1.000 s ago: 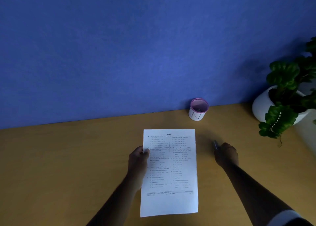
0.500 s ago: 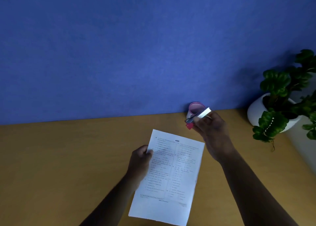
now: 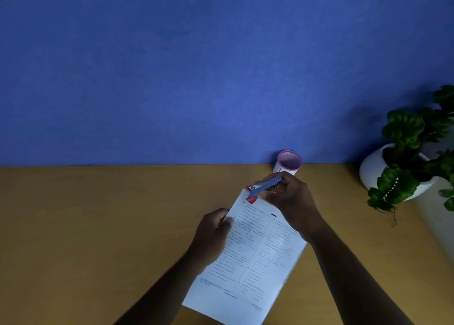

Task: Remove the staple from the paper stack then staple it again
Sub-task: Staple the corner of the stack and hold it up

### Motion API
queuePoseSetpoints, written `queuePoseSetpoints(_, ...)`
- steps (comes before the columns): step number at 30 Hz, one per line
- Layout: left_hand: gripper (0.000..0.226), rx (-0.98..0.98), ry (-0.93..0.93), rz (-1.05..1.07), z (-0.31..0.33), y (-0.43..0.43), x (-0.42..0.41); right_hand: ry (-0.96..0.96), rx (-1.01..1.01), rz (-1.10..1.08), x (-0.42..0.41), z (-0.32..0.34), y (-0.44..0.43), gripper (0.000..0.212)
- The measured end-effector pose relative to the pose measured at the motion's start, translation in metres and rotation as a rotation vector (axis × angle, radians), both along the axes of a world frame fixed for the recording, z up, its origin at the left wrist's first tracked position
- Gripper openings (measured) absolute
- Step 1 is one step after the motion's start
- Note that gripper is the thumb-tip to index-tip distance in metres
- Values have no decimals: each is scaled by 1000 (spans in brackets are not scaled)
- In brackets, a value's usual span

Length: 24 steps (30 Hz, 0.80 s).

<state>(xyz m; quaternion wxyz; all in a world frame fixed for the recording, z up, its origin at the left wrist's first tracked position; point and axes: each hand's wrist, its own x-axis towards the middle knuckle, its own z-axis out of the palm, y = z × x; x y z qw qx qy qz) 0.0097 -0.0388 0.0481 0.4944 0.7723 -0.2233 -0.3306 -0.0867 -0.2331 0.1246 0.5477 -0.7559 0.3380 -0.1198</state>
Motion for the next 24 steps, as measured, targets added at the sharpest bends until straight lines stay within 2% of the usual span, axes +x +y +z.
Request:
queuePoseSetpoints(6,24,-1,-24,-22,-1,4,1,47,-30,36,-2,-4,4,27)
queuePoseSetpoints(16,24,31,-44,-79,4,5,3,75,36,88,-3,2,9,21)
queuePoseSetpoints(21,35,38,-34,-103,4,5,1,69,75,101,-2,1,10,21)
queuePoseSetpoints(24,27,36,-34,-108,4,5,0,70,87,98,-1,0,11,20)
